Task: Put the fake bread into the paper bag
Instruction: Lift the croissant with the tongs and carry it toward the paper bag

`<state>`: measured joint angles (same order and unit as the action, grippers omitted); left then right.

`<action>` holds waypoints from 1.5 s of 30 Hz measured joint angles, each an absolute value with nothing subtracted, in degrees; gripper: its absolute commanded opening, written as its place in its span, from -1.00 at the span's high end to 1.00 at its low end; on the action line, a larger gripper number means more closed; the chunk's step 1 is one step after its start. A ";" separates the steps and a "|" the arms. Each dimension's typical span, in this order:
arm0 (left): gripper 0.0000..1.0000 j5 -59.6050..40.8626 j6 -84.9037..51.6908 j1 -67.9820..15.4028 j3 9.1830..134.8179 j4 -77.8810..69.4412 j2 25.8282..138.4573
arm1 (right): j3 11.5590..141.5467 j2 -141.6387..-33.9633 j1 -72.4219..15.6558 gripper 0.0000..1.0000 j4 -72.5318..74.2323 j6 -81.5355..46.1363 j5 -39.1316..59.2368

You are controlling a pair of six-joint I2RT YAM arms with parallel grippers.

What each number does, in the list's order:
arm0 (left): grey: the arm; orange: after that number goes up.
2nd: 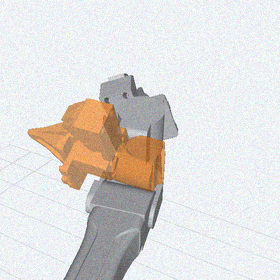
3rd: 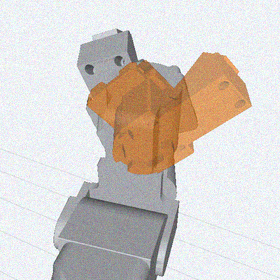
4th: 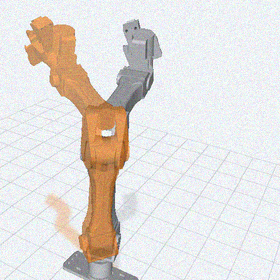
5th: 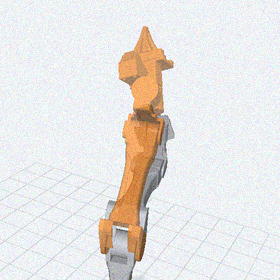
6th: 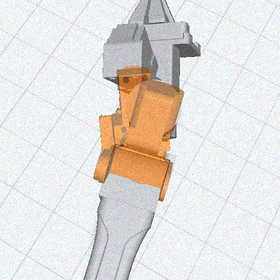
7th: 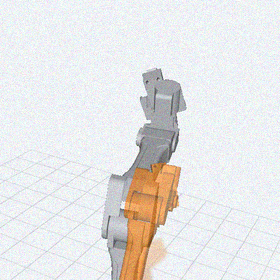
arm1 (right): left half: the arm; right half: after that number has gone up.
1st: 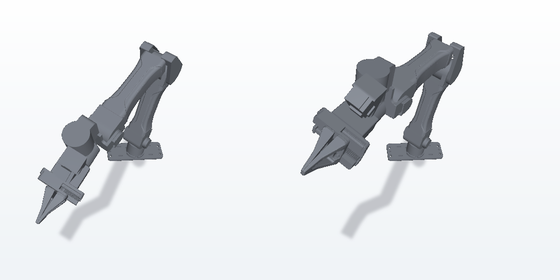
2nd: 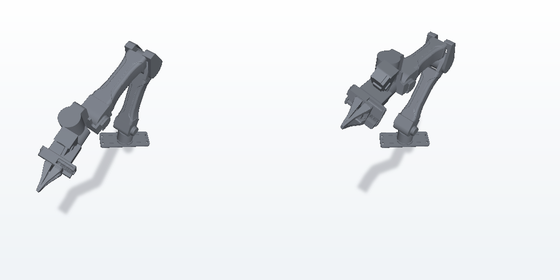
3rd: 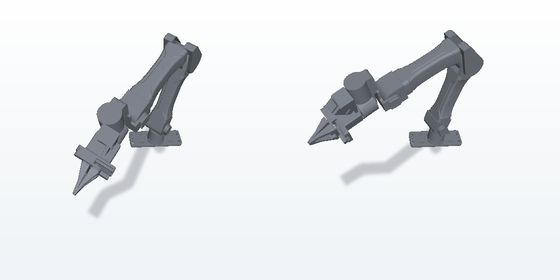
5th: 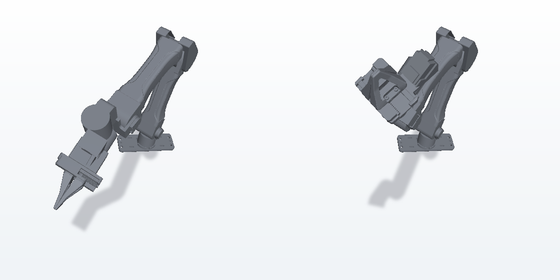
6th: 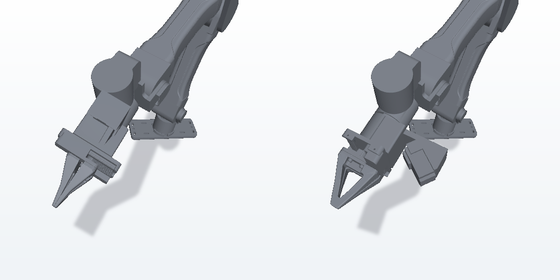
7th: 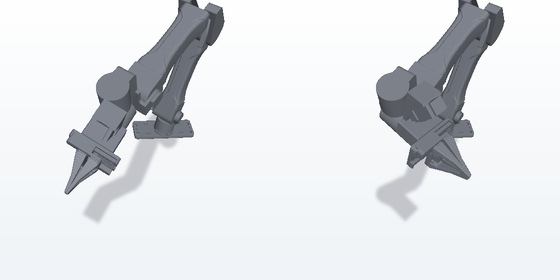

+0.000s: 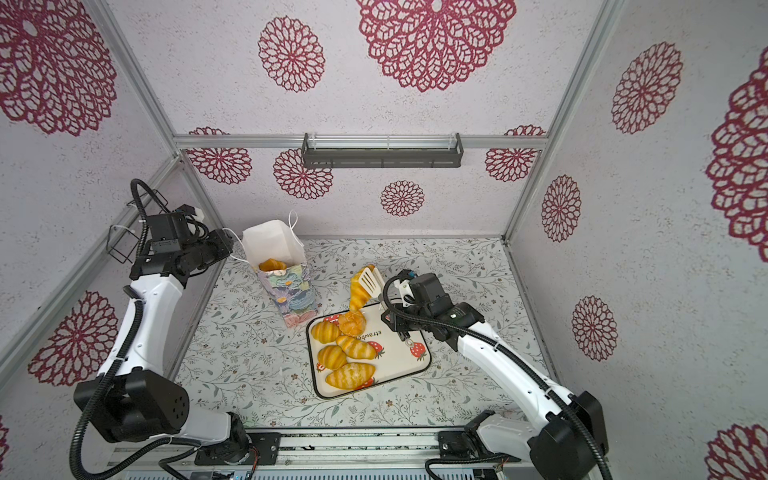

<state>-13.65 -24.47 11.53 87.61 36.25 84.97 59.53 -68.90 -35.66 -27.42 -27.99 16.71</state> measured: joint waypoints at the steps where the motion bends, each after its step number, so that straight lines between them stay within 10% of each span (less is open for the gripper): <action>1: 1.00 -13.13 -24.40 11.53 87.74 36.38 84.99 | 59.92 -68.97 -36.05 0.42 -27.40 -27.94 16.75; 31: 1.00 -19.20 -25.96 12.23 81.21 30.37 79.22 | 82.74 -81.93 -45.43 0.43 -28.62 -23.00 16.51; 45: 0.59 -19.84 -26.44 12.95 79.53 29.47 77.38 | 94.67 -88.71 -47.09 0.43 -31.68 -20.05 16.56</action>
<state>-19.84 -26.44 12.95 79.53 29.47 77.38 94.67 -88.71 -47.09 -31.68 -20.05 16.56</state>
